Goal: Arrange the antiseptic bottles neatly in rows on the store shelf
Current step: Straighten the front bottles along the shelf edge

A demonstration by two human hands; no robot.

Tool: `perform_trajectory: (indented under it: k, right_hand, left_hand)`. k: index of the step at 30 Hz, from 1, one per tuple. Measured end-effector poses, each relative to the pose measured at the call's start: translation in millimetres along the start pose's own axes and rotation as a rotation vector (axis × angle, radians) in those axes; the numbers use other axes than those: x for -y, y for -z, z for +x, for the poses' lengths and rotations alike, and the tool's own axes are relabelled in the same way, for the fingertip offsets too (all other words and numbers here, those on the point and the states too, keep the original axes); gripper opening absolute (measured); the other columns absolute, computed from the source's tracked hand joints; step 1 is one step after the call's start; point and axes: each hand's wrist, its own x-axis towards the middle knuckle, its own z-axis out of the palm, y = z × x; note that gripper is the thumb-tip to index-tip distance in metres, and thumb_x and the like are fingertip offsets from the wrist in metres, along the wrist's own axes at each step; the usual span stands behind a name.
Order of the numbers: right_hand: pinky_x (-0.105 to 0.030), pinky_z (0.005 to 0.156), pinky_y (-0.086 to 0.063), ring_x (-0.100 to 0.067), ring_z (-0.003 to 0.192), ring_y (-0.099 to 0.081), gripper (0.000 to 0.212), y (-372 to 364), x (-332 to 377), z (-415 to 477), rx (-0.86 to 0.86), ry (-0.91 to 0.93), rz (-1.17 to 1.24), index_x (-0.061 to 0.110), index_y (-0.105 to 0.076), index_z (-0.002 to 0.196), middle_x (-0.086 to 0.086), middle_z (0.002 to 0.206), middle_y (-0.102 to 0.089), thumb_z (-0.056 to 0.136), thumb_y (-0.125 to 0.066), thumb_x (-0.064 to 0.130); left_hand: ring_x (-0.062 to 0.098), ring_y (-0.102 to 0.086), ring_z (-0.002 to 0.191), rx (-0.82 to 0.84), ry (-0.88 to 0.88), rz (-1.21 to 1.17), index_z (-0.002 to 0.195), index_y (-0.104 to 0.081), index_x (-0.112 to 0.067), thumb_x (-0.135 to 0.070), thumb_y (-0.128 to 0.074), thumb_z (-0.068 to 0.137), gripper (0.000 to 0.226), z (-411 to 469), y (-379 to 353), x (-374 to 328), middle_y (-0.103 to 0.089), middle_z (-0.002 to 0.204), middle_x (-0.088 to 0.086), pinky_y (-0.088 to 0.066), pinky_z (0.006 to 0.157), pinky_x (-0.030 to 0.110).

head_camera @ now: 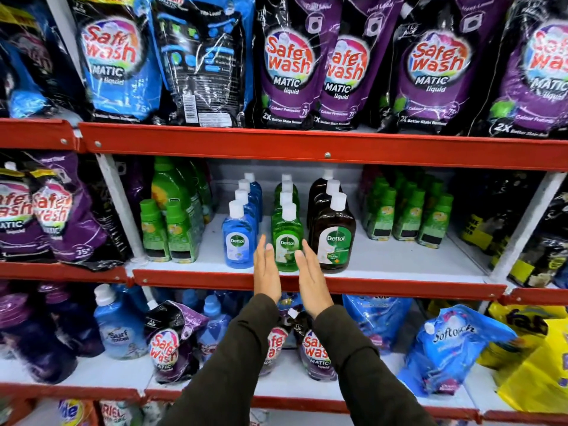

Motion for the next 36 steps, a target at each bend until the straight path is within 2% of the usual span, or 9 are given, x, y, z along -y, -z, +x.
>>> perform_trajectory:
  k: [3,8,12,16,23,28,30,33,36]
  right_hand:
    - [-0.037,0.126,-0.010,-0.010,0.152,-0.013,0.069,-2.9,4.4,5.1,-0.023,-0.077,-0.008,0.022,-0.016,0.157,0.003,0.166,-0.016,0.099,-0.033,0.055]
    - [-0.022,0.115,-0.008,-0.014,0.152,-0.014,0.072,-5.9,4.6,10.5,-0.021,-0.097,-0.072,0.019,-0.015,0.157,-0.001,0.167,-0.014,0.099,-0.033,0.056]
    - [-0.023,0.115,-0.012,-0.013,0.149,-0.020,0.070,-5.1,6.5,12.1,-0.009,-0.097,-0.078,0.019,-0.021,0.156,-0.002,0.164,-0.020,0.098,-0.035,0.055]
    - [-0.021,0.109,-0.017,-0.003,0.132,-0.030,0.061,-4.6,9.5,11.3,0.009,-0.076,-0.068,0.023,-0.028,0.153,-0.003,0.159,-0.029,0.100,-0.038,0.050]
    - [-0.023,0.112,-0.020,-0.013,0.146,-0.029,0.062,-4.0,8.2,9.7,0.006,-0.089,-0.055,0.024,-0.025,0.154,-0.001,0.161,-0.027,0.099,-0.041,0.048]
    - [-0.024,0.114,-0.019,-0.014,0.147,-0.029,0.060,-5.2,8.9,7.0,-0.002,-0.038,-0.123,0.021,-0.026,0.154,-0.003,0.161,-0.031,0.101,-0.040,0.045]
    - [-0.026,0.116,-0.023,-0.015,0.144,-0.034,0.057,-8.0,7.3,2.9,-0.071,0.016,-0.158,0.018,-0.032,0.152,-0.005,0.157,-0.036,0.101,-0.040,0.042]
    - [-0.030,0.113,-0.036,-0.018,0.133,-0.048,0.044,-16.3,2.5,-2.9,-0.242,0.078,-0.164,0.019,-0.049,0.140,-0.006,0.142,-0.051,0.101,-0.041,0.038]
    - [-0.032,0.105,-0.044,-0.018,0.116,-0.058,0.033,-32.9,1.9,-4.6,-0.275,0.107,-0.112,0.019,-0.063,0.120,-0.005,0.121,-0.062,0.102,-0.041,0.035]
  left_hand:
    - [0.014,-0.022,0.153,0.068,0.049,-0.063,0.156,-0.025,-0.019,-0.031,-0.025,0.109,0.049,8.2,3.1,-2.5,-0.025,0.166,0.001,-0.015,0.129,0.040]
    - [-0.001,-0.030,0.137,0.157,0.017,-0.040,0.140,-0.029,-0.039,-0.031,-0.024,0.109,0.032,8.9,4.5,-4.1,-0.035,0.147,-0.016,-0.022,0.112,0.016]
    - [0.003,-0.030,0.140,0.162,0.016,-0.048,0.152,-0.029,-0.029,-0.033,-0.025,0.109,0.043,10.3,5.7,-2.9,-0.036,0.151,-0.011,-0.020,0.120,0.026]
    - [0.000,-0.026,0.139,0.143,0.051,-0.049,0.157,-0.024,-0.021,-0.035,-0.027,0.108,0.051,13.6,6.6,-2.0,-0.030,0.161,-0.003,-0.017,0.116,0.022]
    - [0.013,-0.029,0.150,0.146,0.051,-0.048,0.157,-0.026,-0.023,-0.033,-0.029,0.108,0.050,11.6,7.0,-2.9,-0.031,0.164,0.000,-0.020,0.128,0.041]
    - [0.009,-0.017,0.153,0.161,0.016,0.039,0.159,-0.016,-0.026,-0.034,-0.030,0.108,0.054,6.7,6.3,-1.5,-0.018,0.168,-0.004,-0.013,0.127,0.033]
    - [0.008,-0.016,0.153,0.117,-0.037,0.072,0.159,-0.018,-0.024,-0.032,-0.032,0.108,0.053,-1.6,6.0,2.4,-0.018,0.168,-0.003,-0.014,0.126,0.031]
    - [0.008,-0.035,0.140,-0.089,-0.170,0.112,0.150,-0.039,-0.017,-0.018,-0.035,0.107,0.043,-14.9,14.7,7.3,-0.039,0.157,0.006,-0.025,0.114,0.014]
    - [0.019,-0.047,0.131,-0.293,-0.233,0.100,0.142,-0.048,-0.009,-0.005,-0.037,0.104,0.039,-13.2,36.4,7.7,-0.047,0.144,0.016,-0.036,0.111,0.027]
